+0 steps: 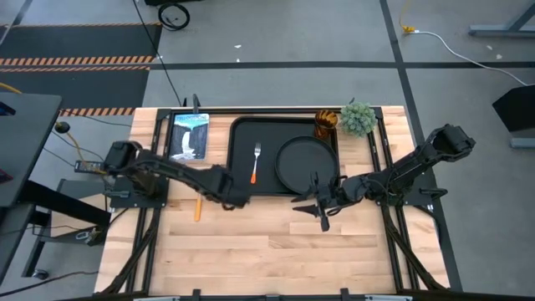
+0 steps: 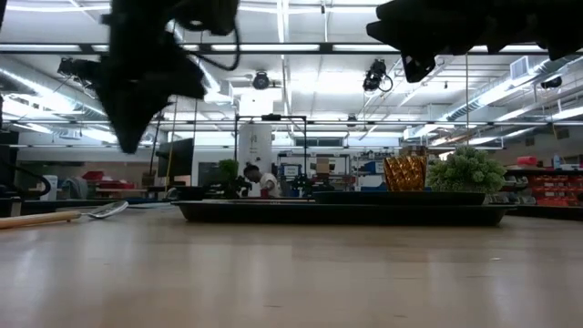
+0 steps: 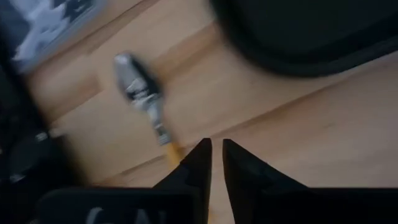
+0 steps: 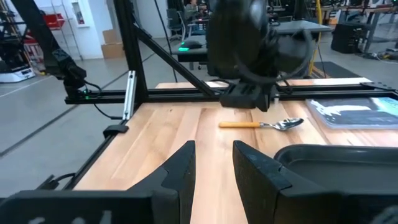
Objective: Pick and place plate/cup/fork/spoon on tray
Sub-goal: Put the yellow spoon on the black tray to the left of the orange fork
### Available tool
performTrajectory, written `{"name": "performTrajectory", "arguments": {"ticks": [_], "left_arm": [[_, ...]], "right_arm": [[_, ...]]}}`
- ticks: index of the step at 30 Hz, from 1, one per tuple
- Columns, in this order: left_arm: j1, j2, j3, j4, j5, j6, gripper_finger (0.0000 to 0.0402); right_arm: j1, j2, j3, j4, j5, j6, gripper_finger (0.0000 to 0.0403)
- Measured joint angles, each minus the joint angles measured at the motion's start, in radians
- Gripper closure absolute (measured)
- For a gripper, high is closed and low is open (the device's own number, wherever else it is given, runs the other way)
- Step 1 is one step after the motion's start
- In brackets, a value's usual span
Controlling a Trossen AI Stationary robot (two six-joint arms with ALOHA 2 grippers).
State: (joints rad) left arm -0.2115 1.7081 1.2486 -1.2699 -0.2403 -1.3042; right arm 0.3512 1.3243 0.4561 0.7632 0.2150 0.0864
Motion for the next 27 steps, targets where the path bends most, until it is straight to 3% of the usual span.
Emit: {"name": "performTrajectory", "arguments": {"ticks": [7, 17, 22, 27], "left_arm": [[-0.050, -0.049, -0.230, 0.067, 0.061, -0.074, 0.0395], [-0.038, -0.329, -0.538, 0.277, 0.015, -0.235, 0.0394], [-0.038, -0.409, -0.589, 0.356, -0.044, -0.270, 0.0348], [-0.035, -0.406, -0.608, 0.399, -0.053, -0.264, 0.0283]], "right_arm": [[0.025, 0.000, 0.000, 0.010, 0.036, 0.000, 0.0289], [0.027, 0.000, 0.000, 0.020, 0.054, 0.016, 0.0289], [0.027, 0.000, 0.000, 0.028, 0.082, 0.016, 0.0289], [0.026, 0.000, 0.000, 0.036, 0.106, 0.016, 0.0289]]}}
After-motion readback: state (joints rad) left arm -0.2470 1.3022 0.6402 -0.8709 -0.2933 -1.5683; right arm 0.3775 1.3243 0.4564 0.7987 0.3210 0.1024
